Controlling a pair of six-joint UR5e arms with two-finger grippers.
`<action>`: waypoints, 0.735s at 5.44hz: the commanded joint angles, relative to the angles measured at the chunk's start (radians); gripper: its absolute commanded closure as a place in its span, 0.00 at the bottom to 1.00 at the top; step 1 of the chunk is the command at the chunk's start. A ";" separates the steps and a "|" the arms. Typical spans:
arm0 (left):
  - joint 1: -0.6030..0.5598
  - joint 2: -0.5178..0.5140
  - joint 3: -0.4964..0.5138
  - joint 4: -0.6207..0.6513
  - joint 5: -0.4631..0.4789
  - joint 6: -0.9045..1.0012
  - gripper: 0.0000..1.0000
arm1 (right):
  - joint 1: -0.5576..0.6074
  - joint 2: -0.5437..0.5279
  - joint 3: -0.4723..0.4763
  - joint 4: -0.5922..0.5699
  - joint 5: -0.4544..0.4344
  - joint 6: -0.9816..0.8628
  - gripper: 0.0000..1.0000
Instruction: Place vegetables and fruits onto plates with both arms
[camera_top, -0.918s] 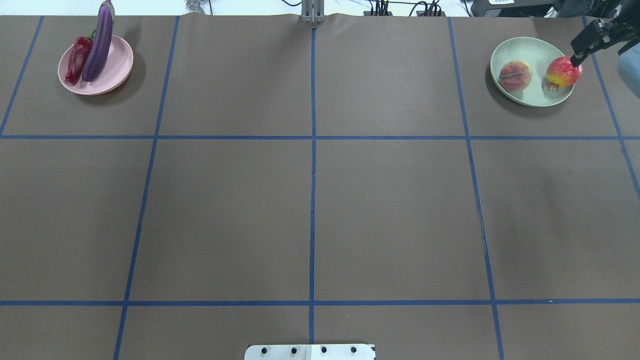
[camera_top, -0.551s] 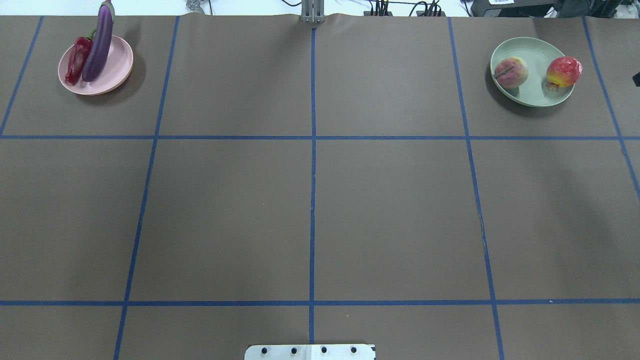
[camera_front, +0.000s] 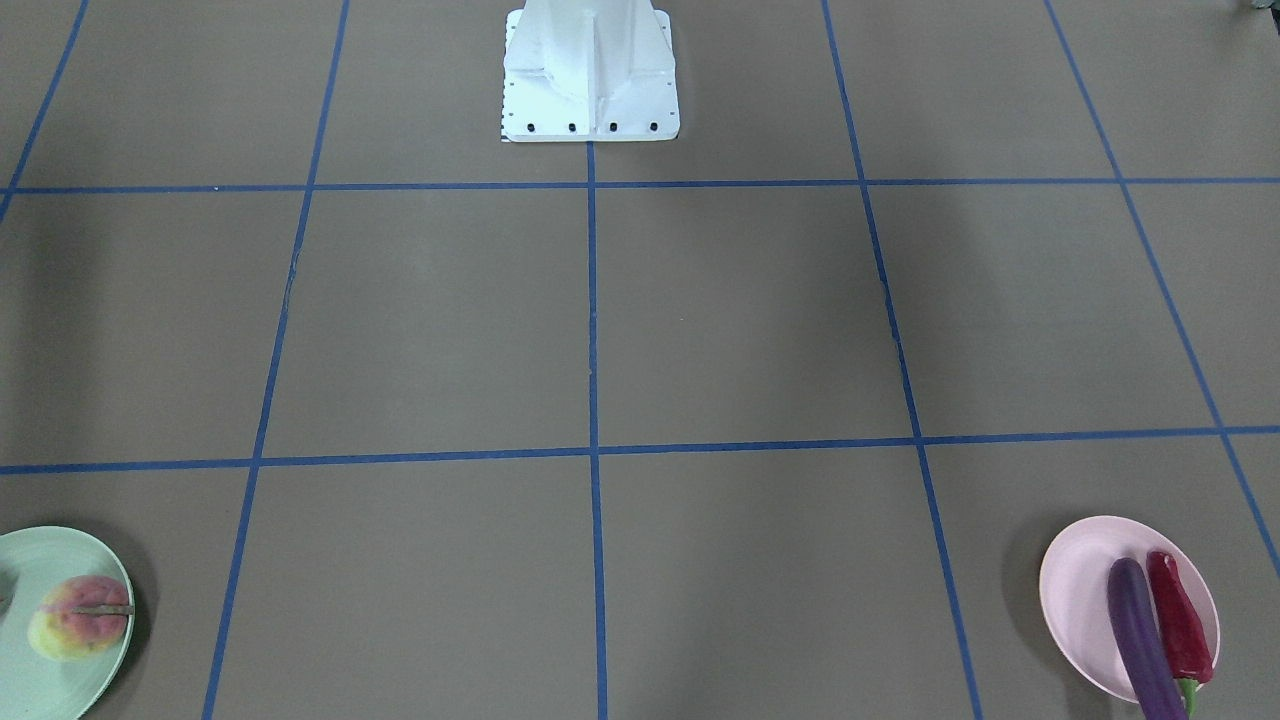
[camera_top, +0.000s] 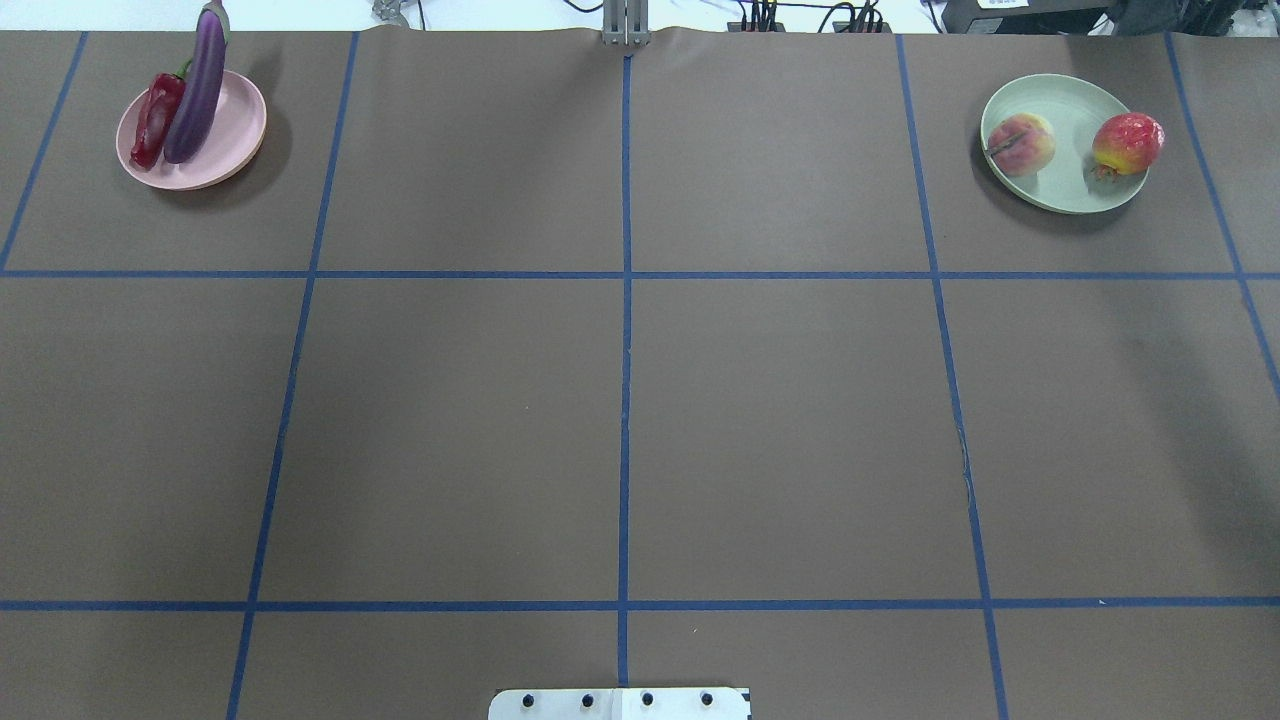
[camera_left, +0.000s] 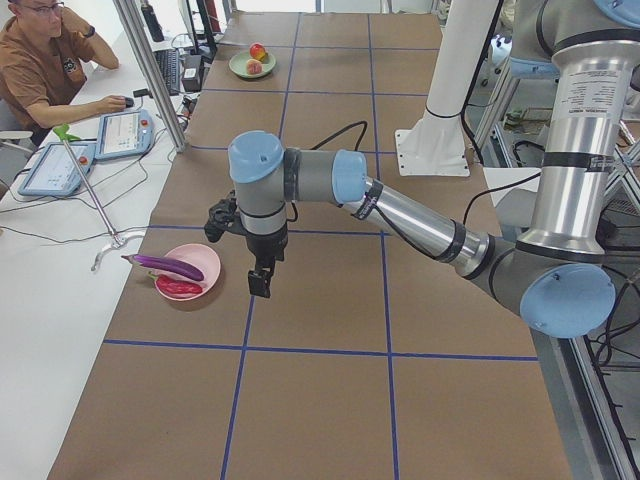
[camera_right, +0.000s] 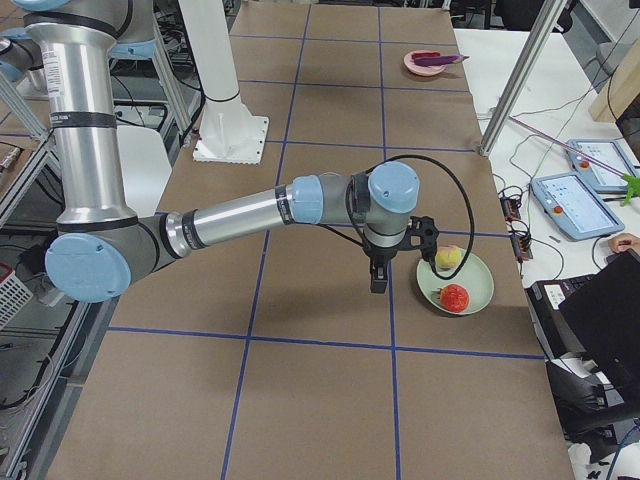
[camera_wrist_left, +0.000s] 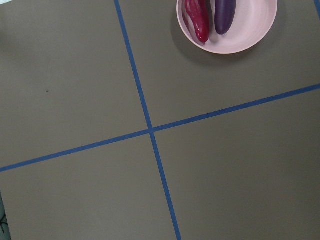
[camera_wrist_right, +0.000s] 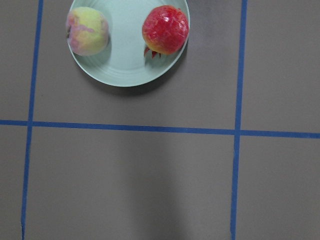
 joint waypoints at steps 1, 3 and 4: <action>0.003 0.068 0.086 -0.121 -0.005 -0.010 0.00 | 0.005 -0.044 -0.089 0.076 -0.001 0.010 0.00; 0.006 0.087 0.108 -0.168 -0.009 -0.045 0.00 | 0.001 -0.049 -0.122 0.078 -0.003 0.004 0.00; 0.011 0.085 0.131 -0.268 -0.007 -0.161 0.00 | -0.005 -0.047 -0.122 0.078 -0.003 0.004 0.00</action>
